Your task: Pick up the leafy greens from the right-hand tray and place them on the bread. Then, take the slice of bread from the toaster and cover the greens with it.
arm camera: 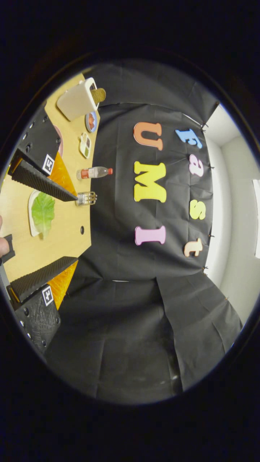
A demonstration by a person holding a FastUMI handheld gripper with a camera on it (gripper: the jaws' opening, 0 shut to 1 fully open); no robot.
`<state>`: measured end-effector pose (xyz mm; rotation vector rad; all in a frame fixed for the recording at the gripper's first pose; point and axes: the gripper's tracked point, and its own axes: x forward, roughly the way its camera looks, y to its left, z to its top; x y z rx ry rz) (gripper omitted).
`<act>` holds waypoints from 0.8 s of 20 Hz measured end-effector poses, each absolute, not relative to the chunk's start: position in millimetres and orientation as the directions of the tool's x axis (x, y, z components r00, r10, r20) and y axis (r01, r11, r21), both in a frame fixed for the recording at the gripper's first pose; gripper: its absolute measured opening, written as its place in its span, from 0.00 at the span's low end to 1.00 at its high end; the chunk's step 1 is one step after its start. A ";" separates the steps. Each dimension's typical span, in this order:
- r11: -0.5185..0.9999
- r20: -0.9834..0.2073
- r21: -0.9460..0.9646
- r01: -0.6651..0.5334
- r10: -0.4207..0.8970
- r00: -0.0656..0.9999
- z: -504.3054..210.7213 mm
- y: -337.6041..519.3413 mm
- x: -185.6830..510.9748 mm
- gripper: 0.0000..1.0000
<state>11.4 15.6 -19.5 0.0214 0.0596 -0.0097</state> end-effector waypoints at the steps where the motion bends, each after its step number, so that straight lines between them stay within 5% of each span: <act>1: 0.999 -0.070 0.031 0.012 -0.010 0.997 -22.9 16.2 13.6 0.95; 7: 0.982 -0.241 0.188 0.010 0.036 0.970 -78.6 24.0 42.9 0.95; 16: 0.874 -0.479 0.432 0.221 0.016 0.877 -172.1 -3.0 111.1 0.96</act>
